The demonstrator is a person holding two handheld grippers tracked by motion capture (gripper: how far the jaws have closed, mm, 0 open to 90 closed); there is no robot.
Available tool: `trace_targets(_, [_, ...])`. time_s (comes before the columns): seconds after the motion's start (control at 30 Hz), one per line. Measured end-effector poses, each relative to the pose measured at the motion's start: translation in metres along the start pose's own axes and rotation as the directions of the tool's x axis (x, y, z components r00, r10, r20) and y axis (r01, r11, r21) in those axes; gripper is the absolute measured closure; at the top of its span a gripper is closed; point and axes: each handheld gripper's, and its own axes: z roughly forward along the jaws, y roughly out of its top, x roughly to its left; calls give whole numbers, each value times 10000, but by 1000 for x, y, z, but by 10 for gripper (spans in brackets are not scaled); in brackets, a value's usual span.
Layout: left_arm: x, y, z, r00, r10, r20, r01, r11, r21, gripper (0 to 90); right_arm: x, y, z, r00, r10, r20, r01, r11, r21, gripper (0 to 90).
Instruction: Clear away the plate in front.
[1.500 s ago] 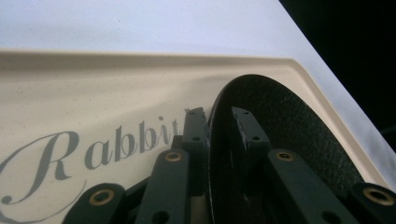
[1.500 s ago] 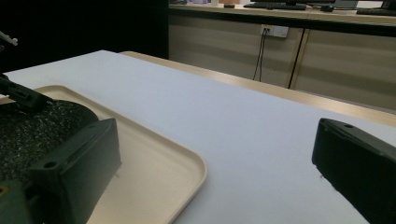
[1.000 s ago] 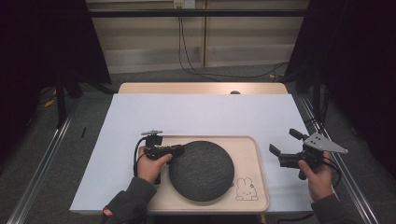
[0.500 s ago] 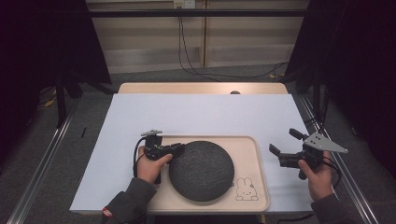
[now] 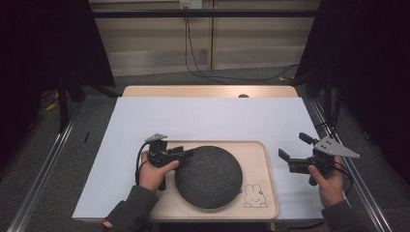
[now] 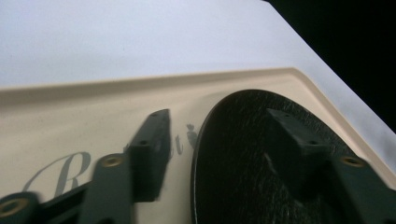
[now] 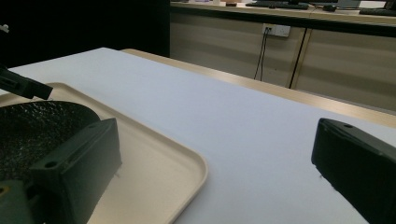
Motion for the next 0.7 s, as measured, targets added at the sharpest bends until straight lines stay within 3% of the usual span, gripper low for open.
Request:
trace_targets(0.2, [-1,3,-1,9993,342,119,-339,9990,-287,233,0,0,-1,10000,-67,-27,68,9999,82,10])
trace_targets(0.27, [-1,4,-1,9992,384,76,-380,9985,-386,210,0,-1,-2,9999,-104,-90,106,9998,156,10])
trace_targets(0.33, [-2,6,-3,9977,678,6,-677,9965,-482,188,2,-2,-3,9999,-168,-17,168,9996,206,10])
trace_targets(0.5, [-1,7,-4,9978,659,-19,-659,9956,-673,141,2,-2,-2,9997,-213,-148,217,9994,262,10])
trace_targets(0.7, [-2,9,-9,9945,1043,-100,-1048,9901,-931,92,3,-3,-2,9994,-272,-233,280,9990,352,10])
